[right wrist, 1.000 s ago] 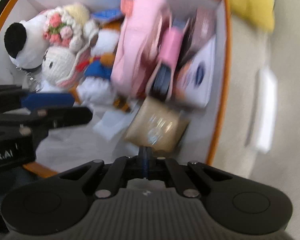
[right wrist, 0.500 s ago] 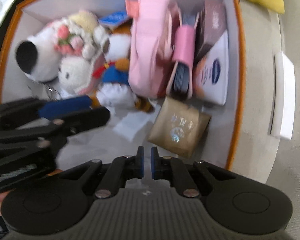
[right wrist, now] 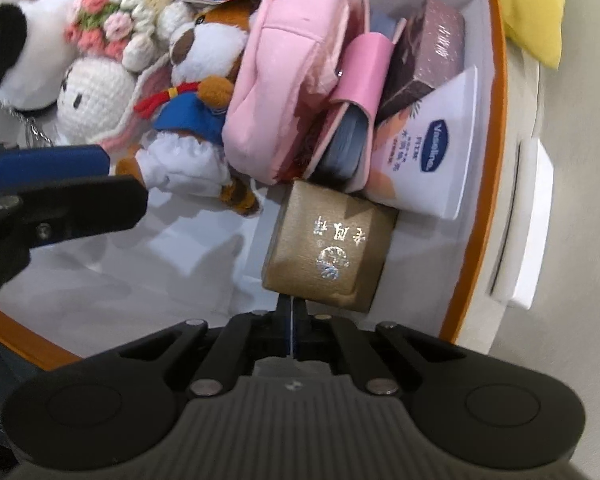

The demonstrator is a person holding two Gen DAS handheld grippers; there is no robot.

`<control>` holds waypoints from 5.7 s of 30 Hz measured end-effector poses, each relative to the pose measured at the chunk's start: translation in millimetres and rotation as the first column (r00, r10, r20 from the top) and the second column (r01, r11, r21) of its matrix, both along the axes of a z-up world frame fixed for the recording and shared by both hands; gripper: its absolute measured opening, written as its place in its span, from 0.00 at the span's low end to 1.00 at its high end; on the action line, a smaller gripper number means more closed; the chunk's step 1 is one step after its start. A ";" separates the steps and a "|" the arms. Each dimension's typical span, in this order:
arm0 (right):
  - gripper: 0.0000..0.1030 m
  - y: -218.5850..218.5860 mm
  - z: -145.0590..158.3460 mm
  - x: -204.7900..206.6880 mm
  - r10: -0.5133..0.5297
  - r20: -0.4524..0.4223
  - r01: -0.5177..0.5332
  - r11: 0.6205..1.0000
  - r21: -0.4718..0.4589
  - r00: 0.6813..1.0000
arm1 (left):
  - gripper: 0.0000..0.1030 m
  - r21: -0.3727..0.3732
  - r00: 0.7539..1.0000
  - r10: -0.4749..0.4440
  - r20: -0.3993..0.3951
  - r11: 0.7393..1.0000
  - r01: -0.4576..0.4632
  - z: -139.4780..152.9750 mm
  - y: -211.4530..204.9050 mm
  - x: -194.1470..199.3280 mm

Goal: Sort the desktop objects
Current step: 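Lower the brown box into the orange box and open the left tool, then move both tools to the dark grey box and white box on the sofa, then grasp the dark grey box with the left tool while the right tool grasps the white box, then lift the dark grey box with the left tool while the right tool lifts the white box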

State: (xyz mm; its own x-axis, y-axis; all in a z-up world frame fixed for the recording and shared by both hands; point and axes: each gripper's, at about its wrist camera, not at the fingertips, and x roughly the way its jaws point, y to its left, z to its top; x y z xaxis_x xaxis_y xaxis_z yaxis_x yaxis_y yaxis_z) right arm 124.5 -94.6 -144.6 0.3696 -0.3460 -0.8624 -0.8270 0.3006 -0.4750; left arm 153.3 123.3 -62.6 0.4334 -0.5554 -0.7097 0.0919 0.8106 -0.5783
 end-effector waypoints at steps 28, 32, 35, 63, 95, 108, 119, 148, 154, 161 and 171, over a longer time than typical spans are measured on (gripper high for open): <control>0.40 -53.5 161.8 99.5 0.045 0.036 -0.057 0.876 0.478 0.998 | 0.38 0.194 0.974 -0.107 0.197 0.979 0.068 87.0 -54.5 14.3; 0.46 -63.0 154.9 146.1 -0.023 0.094 -0.023 0.890 0.455 0.995 | 0.49 0.214 0.973 -0.128 0.191 0.973 0.086 100.7 -71.1 47.8; 0.51 -55.2 131.5 174.1 -0.032 0.086 -0.008 0.903 0.430 0.996 | 0.50 0.228 0.975 -0.150 0.165 0.967 0.110 102.4 -83.9 78.8; 0.68 -12.7 59.7 223.7 0.219 0.103 -0.235 0.955 0.180 0.970 | 0.75 0.272 0.922 -0.255 -0.290 0.902 0.335 -36.5 -144.1 315.8; 0.05 -18.5 122.4 245.5 0.048 -0.164 0.031 0.893 0.449 0.985 | 0.40 0.492 0.903 -0.379 -0.201 0.758 0.428 16.5 -231.5 261.9; 0.40 -18.3 125.4 236.5 0.009 -0.114 0.039 0.911 0.411 0.993 | 0.38 0.533 0.900 -0.377 -0.220 0.726 0.434 3.7 -252.7 244.4; 0.68 -20.8 92.7 204.6 0.130 0.027 -0.133 0.968 0.212 0.991 | 0.37 0.481 0.929 -0.354 -0.110 0.798 0.362 32.7 -234.4 235.0; 0.32 -37.4 148.3 237.7 -0.173 -0.351 0.341 0.795 0.502 0.920 | 0.37 0.424 0.954 -0.299 -0.021 0.862 0.279 81.0 -205.3 215.0; 0.31 -32.2 111.3 244.8 -0.182 -0.312 0.313 0.836 0.450 0.933 | 0.37 0.408 0.958 -0.286 -0.017 0.873 0.267 83.5 -202.0 213.5; 0.30 -34.5 118.9 242.5 -0.179 -0.295 0.305 0.830 0.467 0.939 | 0.37 0.400 0.957 -0.288 0.013 0.879 0.259 100.9 -191.0 196.4; 0.30 -27.6 140.6 230.4 -0.164 -0.298 0.307 0.787 0.535 0.940 | 0.37 0.365 0.973 -0.217 0.083 0.915 0.173 138.0 -135.8 126.7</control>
State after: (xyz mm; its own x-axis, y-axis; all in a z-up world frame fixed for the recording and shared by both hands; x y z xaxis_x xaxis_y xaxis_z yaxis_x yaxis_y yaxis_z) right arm 354.9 -122.2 -3.9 0.1150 0.1793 -0.9771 -0.7554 0.6546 0.0312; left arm 280.0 -12.5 75.4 0.4352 -0.3604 -0.8251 0.3192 0.9186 -0.2329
